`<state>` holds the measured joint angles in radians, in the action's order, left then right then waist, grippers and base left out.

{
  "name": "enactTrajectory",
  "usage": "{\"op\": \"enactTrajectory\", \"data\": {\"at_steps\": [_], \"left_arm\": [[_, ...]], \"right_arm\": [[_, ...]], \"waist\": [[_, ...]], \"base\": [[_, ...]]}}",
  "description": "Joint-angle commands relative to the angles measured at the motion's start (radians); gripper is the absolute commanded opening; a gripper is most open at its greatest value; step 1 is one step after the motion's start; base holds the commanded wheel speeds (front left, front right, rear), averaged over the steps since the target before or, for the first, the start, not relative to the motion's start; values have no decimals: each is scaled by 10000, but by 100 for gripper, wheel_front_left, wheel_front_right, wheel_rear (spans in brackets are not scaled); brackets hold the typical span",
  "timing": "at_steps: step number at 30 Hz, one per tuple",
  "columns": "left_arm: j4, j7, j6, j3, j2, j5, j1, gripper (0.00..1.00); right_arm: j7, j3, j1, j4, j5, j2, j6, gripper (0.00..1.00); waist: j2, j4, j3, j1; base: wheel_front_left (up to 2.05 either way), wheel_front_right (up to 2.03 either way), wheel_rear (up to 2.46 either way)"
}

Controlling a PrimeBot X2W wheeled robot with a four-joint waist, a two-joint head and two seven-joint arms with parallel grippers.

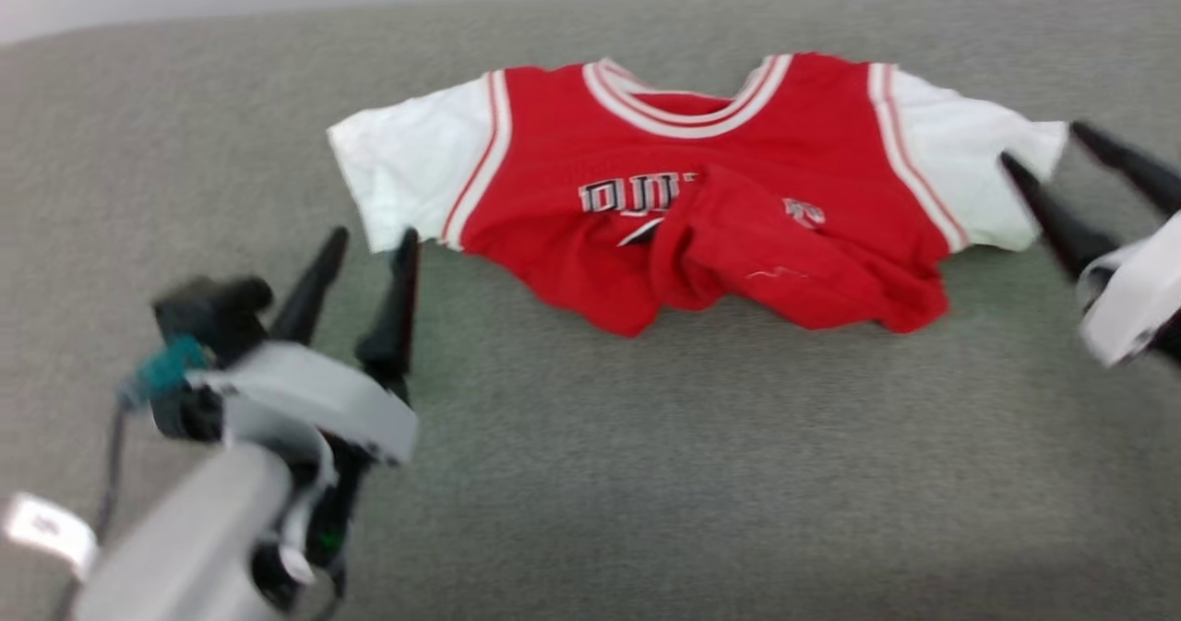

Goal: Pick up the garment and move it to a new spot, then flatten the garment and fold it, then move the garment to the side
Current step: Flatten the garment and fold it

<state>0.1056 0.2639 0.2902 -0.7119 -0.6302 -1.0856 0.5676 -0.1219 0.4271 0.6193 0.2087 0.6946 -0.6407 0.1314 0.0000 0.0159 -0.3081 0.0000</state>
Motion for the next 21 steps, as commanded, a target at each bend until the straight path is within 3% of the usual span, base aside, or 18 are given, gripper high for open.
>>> {"op": "enactTrajectory", "data": {"at_steps": [1,4,12,17,21], "left_arm": [[-199,-2,125,235,230,576,-494,100],[-712,3,184,879,870,1929,-1079,100],[-1048,3,-905,2145,2725,4554,-1429,100],[-783,4,-1644,2546,3650,5554,-1430,100],[-646,4,-2107,2989,4114,6007,-1496,100]], "right_arm": [[-294,109,446,204,218,-264,-14,100],[-1105,494,1417,837,683,-822,-14,100],[-3460,1909,3617,2213,1581,-2317,-14,100],[-4243,3236,4565,2585,1519,-3206,-14,100],[-4422,4006,4817,2795,1885,-3421,-14,100]], "waist": [[0,-662,-498,0],[0,-1161,-836,0],[0,-2541,-1860,0],[0,-3175,-2337,0],[0,-3385,-2496,0]], "base": [[0,0,0],[0,0,0],[0,0,0],[0,0,0],[0,0,0]]}}
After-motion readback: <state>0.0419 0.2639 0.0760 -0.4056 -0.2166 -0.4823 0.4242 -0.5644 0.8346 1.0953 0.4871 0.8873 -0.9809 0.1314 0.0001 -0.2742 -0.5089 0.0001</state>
